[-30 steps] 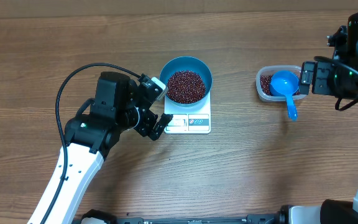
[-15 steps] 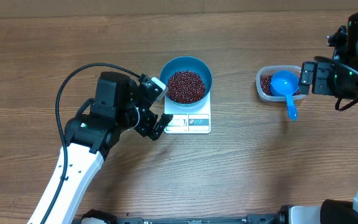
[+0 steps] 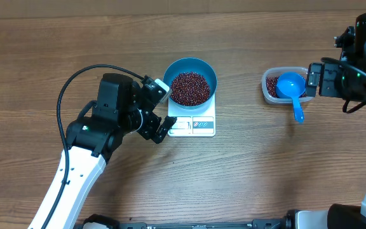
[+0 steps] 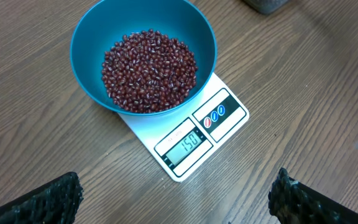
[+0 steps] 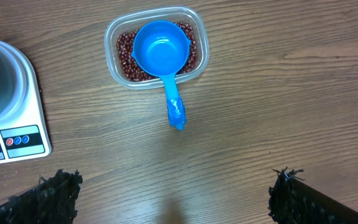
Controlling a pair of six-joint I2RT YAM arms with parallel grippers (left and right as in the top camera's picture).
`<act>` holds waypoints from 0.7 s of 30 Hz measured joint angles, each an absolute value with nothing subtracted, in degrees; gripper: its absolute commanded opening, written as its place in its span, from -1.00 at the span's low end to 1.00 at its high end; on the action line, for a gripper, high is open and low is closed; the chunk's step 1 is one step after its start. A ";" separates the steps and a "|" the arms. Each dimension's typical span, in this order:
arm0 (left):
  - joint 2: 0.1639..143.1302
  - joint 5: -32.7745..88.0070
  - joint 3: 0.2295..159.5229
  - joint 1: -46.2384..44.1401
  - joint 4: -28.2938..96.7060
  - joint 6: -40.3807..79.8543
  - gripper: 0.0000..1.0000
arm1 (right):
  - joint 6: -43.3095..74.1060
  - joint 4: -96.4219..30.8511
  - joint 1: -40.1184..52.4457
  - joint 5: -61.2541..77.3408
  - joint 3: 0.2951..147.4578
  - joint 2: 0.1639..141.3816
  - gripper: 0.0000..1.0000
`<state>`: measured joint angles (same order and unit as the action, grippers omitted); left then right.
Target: Scoop item into bowl and weigh 150g on scale
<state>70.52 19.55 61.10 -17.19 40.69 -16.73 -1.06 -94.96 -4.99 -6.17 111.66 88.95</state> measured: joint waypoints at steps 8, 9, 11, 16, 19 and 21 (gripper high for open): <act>70.52 19.57 61.10 -17.19 40.69 -16.73 0.99 | -1.08 -94.96 -5.02 -6.17 111.66 88.95 1.00; 70.52 19.55 61.10 -17.19 40.69 -16.73 0.99 | -1.08 -94.91 -5.02 -6.17 111.66 88.95 1.00; 70.52 19.51 61.10 -17.19 40.69 -16.73 0.99 | -1.10 -94.91 -5.02 -6.17 111.66 88.95 1.00; 70.52 16.45 61.10 -17.19 40.69 -16.75 0.99 | -1.06 -94.96 -4.99 -6.20 111.66 88.95 1.00; 70.52 14.48 61.10 -17.19 40.69 -16.73 0.99 | -1.08 -94.94 -4.99 -6.20 111.66 88.95 1.00; 70.52 13.76 61.10 -17.19 40.69 -16.75 0.99 | -1.10 -94.94 -4.99 -6.17 111.66 88.95 1.00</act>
<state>70.52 13.76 61.10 -17.19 40.69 -16.75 -1.10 -94.94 -4.99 -6.17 111.66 88.95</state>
